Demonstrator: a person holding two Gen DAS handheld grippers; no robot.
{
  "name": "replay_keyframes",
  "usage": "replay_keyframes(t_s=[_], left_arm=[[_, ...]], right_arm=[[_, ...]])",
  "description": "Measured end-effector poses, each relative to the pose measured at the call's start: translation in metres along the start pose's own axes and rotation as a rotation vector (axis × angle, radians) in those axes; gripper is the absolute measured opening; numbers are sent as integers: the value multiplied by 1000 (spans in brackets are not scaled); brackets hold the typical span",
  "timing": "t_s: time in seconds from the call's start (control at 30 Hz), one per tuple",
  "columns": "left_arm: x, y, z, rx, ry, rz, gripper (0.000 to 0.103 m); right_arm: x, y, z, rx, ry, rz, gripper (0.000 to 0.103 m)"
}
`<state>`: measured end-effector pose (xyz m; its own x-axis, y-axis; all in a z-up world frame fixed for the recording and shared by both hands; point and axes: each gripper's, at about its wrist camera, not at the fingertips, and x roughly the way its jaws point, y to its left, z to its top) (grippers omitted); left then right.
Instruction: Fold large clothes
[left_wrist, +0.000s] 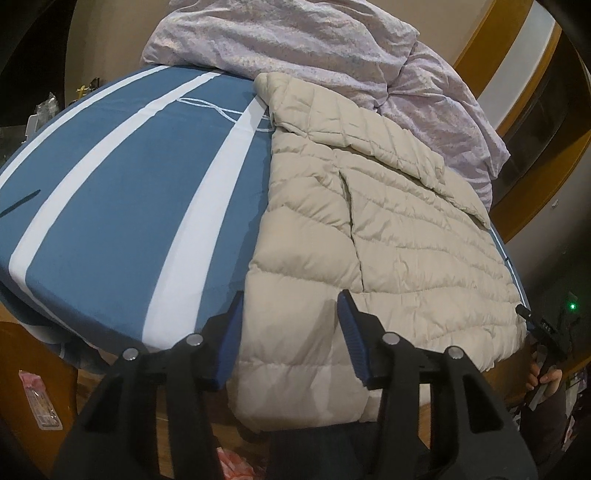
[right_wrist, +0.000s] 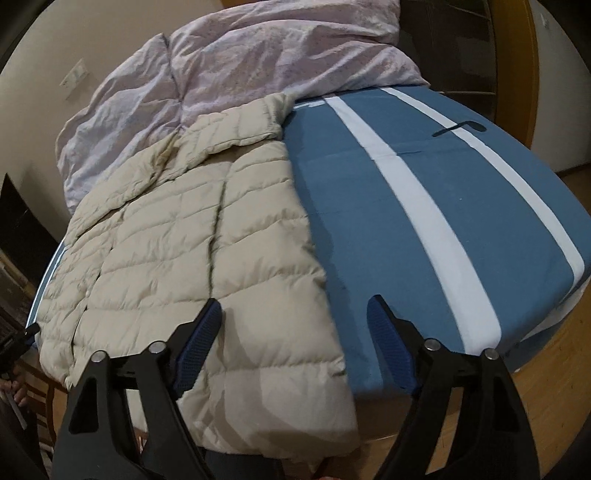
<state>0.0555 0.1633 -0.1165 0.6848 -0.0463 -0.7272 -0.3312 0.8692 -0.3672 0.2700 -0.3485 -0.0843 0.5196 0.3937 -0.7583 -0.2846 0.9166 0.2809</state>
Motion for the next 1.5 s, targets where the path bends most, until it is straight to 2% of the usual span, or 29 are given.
replay_keyframes(t_s=[0.17, 0.47, 0.77, 0.83, 0.97, 1.03, 1.17, 1.5], left_arm=[[-2, -1, -7, -2, -25, -4, 46], [-5, -6, -16, 20, -52, 6, 46], [-11, -2, -23, 32, -63, 17, 41], [-11, -5, -25, 49, -70, 39, 41], [-10, -4, -25, 26, -53, 18, 18], [-9, -3, -24, 3, -43, 0, 13], [-11, -5, -21, -10, -39, -10, 6], [-35, -30, 13, 45, -130, -1, 3]], right_arm=[[-2, 10, -10, -48, -31, 28, 72], [3, 33, -22, -171, -91, -77, 70], [3, 35, -29, -202, -125, -94, 68], [2, 37, -31, -205, -129, -81, 54], [2, 38, -29, -186, -122, -43, 34], [2, 36, -27, -161, -112, -16, 24], [1, 34, -20, -118, -100, 11, 17], [-21, 42, 22, -77, -181, 53, 12]])
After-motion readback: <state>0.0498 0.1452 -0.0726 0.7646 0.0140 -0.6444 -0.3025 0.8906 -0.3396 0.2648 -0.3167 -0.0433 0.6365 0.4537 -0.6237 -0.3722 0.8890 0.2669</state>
